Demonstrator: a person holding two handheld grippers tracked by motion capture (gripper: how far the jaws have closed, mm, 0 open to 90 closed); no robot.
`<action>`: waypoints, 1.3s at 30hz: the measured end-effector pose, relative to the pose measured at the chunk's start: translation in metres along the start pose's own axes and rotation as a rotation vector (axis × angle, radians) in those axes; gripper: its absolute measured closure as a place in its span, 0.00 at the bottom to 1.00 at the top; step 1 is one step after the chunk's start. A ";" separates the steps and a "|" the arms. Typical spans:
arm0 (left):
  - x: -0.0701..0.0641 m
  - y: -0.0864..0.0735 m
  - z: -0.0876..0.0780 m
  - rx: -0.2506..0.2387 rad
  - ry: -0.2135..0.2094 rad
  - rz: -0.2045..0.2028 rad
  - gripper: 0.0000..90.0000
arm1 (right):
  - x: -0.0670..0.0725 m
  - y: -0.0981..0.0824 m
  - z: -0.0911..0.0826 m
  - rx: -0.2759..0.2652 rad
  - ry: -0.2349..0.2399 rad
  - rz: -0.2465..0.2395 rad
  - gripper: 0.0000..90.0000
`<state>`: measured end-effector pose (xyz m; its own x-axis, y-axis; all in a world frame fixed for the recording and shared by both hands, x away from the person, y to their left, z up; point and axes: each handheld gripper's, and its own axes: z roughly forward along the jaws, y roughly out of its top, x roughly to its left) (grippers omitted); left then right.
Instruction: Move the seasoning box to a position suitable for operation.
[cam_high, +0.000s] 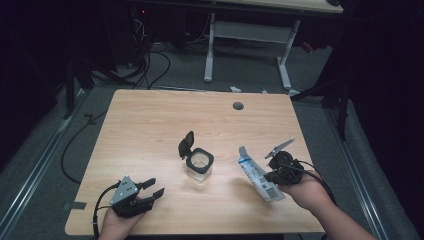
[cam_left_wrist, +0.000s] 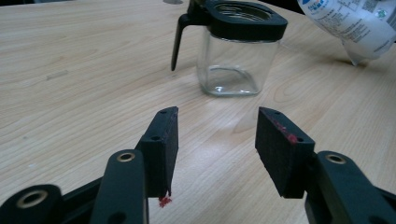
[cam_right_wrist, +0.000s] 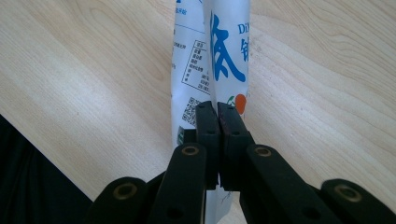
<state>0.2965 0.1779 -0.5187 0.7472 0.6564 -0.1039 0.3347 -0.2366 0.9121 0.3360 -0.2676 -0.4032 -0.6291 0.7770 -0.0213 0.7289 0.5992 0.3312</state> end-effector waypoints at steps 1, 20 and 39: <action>-0.002 0.000 0.001 -0.002 -0.005 0.002 0.54 | 0.000 0.000 0.000 -0.002 0.000 -0.001 0.99; -0.033 0.004 0.016 -0.035 -0.092 0.042 0.46 | 0.007 0.014 -0.011 0.005 0.021 -0.018 0.99; -0.093 0.026 0.080 -0.027 -0.204 0.114 0.37 | 0.030 0.038 -0.021 -0.013 0.037 -0.057 0.99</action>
<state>0.2814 0.0532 -0.5168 0.8806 0.4680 -0.0751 0.2281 -0.2796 0.9326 0.3397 -0.2257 -0.3710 -0.6795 0.7336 -0.0059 0.6878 0.6398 0.3427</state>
